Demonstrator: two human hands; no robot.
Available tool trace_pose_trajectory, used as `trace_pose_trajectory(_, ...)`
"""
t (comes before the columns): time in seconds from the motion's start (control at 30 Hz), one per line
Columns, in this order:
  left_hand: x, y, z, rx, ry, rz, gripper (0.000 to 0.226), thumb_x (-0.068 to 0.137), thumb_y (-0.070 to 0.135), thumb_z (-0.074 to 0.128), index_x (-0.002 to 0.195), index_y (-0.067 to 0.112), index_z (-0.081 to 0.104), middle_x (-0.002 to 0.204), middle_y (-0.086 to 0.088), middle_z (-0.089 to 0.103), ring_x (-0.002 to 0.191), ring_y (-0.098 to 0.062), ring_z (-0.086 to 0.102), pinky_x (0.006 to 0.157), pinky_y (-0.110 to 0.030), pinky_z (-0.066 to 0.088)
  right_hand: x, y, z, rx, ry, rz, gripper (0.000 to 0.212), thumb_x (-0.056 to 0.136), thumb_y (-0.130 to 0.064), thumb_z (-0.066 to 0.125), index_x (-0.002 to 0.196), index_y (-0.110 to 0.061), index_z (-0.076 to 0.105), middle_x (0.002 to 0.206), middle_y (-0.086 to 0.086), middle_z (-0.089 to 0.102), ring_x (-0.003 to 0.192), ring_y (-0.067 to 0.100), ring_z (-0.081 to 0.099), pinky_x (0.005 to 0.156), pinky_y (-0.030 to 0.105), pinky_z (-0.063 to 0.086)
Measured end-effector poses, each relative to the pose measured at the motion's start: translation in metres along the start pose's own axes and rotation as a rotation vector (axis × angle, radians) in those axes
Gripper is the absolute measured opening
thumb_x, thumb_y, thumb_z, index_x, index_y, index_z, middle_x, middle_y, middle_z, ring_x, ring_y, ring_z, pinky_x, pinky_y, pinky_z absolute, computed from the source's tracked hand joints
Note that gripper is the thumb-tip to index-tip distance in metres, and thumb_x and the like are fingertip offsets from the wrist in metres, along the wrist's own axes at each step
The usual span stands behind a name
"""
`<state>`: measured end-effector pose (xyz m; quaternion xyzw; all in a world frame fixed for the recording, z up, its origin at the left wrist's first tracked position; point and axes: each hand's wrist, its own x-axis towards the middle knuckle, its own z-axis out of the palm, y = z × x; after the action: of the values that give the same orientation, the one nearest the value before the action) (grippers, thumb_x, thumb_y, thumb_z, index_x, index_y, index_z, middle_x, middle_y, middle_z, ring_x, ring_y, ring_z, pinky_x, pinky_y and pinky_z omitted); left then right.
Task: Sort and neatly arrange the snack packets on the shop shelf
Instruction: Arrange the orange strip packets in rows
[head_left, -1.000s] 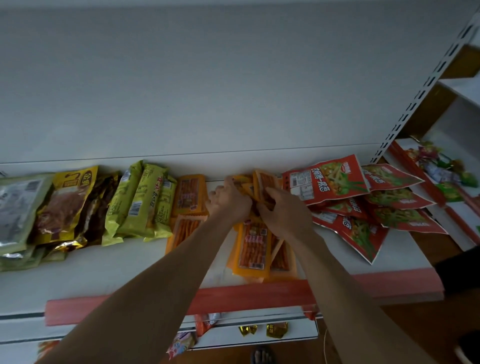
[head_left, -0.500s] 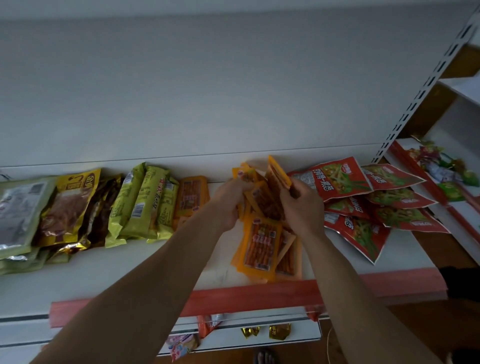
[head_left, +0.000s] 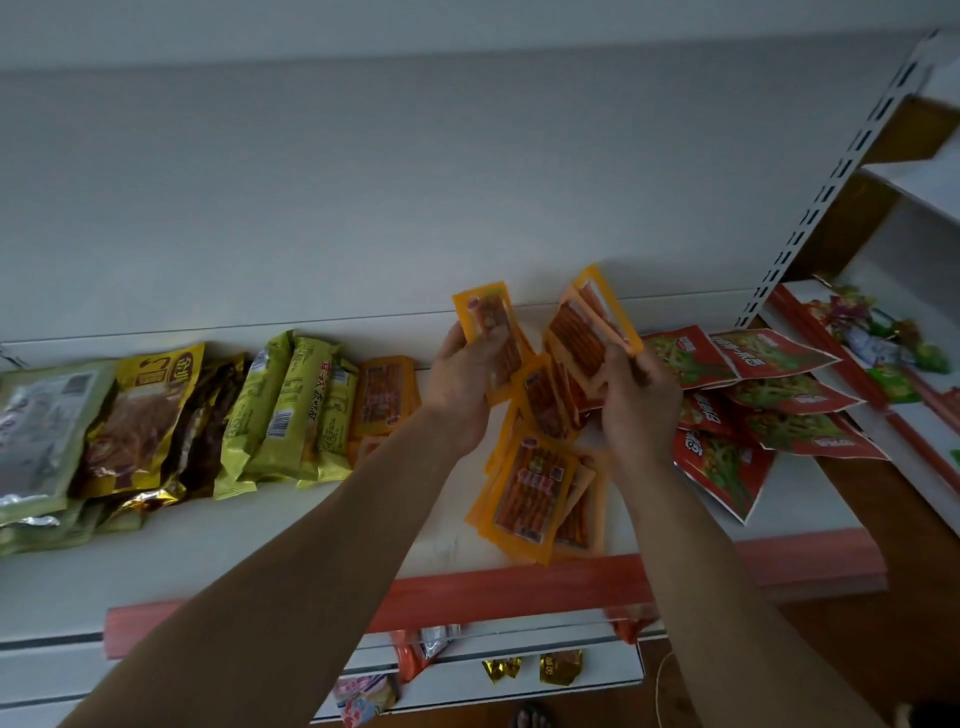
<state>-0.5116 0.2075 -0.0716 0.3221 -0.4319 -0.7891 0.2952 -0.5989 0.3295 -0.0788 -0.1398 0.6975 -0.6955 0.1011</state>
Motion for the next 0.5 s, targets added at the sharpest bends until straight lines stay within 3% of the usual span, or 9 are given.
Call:
trace_pose_trajectory(0.07, 0.002, 0.003, 0.004, -0.066, 0.01, 0.012, 0.024, 0.098, 0.014, 0.056, 0.12, 0.016, 0.063, 0.103, -0.006, 0.073, 0.091, -0.023, 0.07, 0.076, -0.039, 0.059, -0.001, -0.006, -0.001, 0.035, 0.018, -0.01, 0.021, 0.1, -0.027, 0.053, 0.099, -0.016, 0.07, 0.088, 0.001, 0.068, 0.081, 0.016, 0.064, 0.066, 0.032, 0.052)
trace_pose_trajectory(0.17, 0.001, 0.005, 0.012, -0.083, 0.016, -0.027, 0.019, 0.099, 0.023, 0.055, 0.115, 0.018, 0.063, 0.096, -0.006, 0.074, 0.085, -0.025, 0.072, 0.065, -0.036, 0.059, -0.004, -0.018, 0.0, 0.051, 0.021, -0.134, 0.026, 0.102, -0.025, 0.05, 0.116, -0.013, 0.069, 0.105, 0.0, 0.07, 0.099, 0.011, 0.066, 0.08, 0.03, 0.056)
trace_pose_trajectory(0.3, -0.008, 0.007, 0.027, -0.14, -0.074, -0.154, 0.039, 0.104, 0.036, 0.041, 0.123, 0.008, 0.059, 0.088, -0.008, 0.075, 0.077, -0.022, 0.073, 0.058, -0.032, 0.058, -0.014, -0.021, 0.007, -0.121, -0.126, -0.402, 0.03, 0.103, -0.023, 0.048, 0.128, -0.016, 0.064, 0.113, -0.005, 0.069, 0.093, -0.007, 0.062, 0.077, 0.009, 0.048)
trace_pose_trajectory(0.33, -0.011, 0.009, 0.03, -0.179, -0.119, -0.188, 0.045, 0.104, 0.041, 0.036, 0.121, 0.007, 0.061, 0.093, -0.008, 0.074, 0.083, -0.021, 0.073, 0.064, -0.033, 0.059, -0.017, -0.019, 0.01, -0.203, -0.188, -0.463, 0.032, 0.103, -0.021, 0.049, 0.131, -0.016, 0.062, 0.119, -0.005, 0.067, 0.1, -0.008, 0.06, 0.082, 0.009, 0.047)
trace_pose_trajectory(0.43, -0.019, 0.018, 0.031, -0.272, -0.185, -0.215, 0.06, 0.097, 0.059, 0.038, 0.12, 0.009, 0.062, 0.112, -0.008, 0.065, 0.108, -0.022, 0.063, 0.095, -0.034, 0.053, -0.019, -0.012, 0.013, -0.316, -0.338, -0.622, 0.034, 0.099, -0.013, 0.055, 0.133, -0.011, 0.06, 0.138, -0.002, 0.056, 0.129, 0.008, 0.05, 0.106, 0.022, 0.042)
trace_pose_trajectory(0.5, -0.022, 0.021, 0.027, -0.232, -0.189, -0.202, 0.062, 0.095, 0.059, 0.045, 0.125, 0.006, 0.06, 0.115, -0.008, 0.062, 0.111, -0.022, 0.061, 0.097, -0.034, 0.052, -0.018, -0.013, 0.012, -0.32, -0.411, -0.646, 0.036, 0.097, -0.013, 0.059, 0.133, -0.011, 0.059, 0.142, -0.004, 0.052, 0.133, 0.007, 0.045, 0.108, 0.02, 0.038)
